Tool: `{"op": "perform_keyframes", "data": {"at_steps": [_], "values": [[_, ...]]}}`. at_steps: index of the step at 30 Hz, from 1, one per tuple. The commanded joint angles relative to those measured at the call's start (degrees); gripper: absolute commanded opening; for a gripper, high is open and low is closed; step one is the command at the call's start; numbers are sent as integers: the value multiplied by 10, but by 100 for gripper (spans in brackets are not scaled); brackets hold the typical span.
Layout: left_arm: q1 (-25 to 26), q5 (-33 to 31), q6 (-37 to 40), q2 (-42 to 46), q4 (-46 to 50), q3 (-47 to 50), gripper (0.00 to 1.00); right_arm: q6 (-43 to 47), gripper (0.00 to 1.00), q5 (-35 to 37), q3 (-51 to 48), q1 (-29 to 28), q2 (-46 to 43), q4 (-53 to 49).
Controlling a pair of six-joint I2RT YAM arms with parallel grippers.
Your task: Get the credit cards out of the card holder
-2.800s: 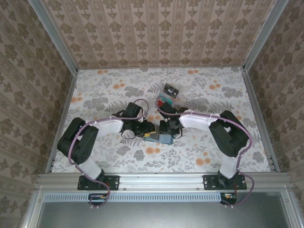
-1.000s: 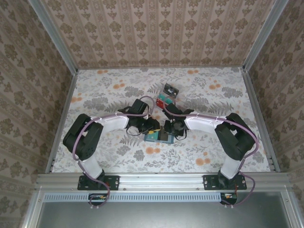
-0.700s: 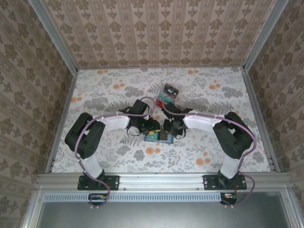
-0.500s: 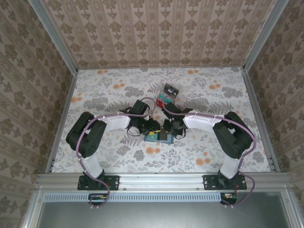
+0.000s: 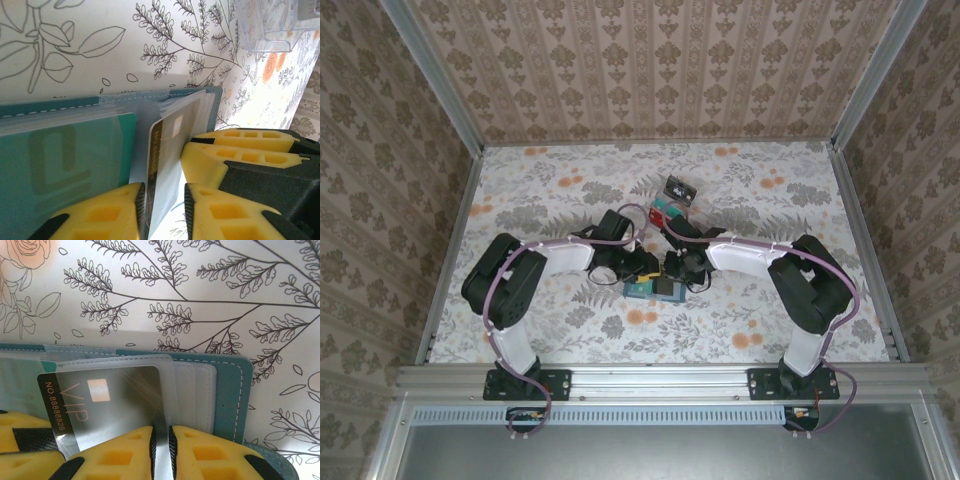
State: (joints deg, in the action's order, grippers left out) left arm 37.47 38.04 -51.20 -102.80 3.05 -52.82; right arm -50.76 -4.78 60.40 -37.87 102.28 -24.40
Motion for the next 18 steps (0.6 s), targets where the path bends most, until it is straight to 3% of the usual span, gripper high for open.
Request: {"op": "perform_keyframes", "data": {"at_steps": [1,3,18], "values": [[-4,58,-22,-2,-83,20,25,2,20,8,-14,3,29,-31],[-7,65,-36,-2,-111,29,24,2,20,8,-15,2,29,-32],[-9,17,32,12,-17,9,4,5,20,15,-13,2,30,-37]]}}
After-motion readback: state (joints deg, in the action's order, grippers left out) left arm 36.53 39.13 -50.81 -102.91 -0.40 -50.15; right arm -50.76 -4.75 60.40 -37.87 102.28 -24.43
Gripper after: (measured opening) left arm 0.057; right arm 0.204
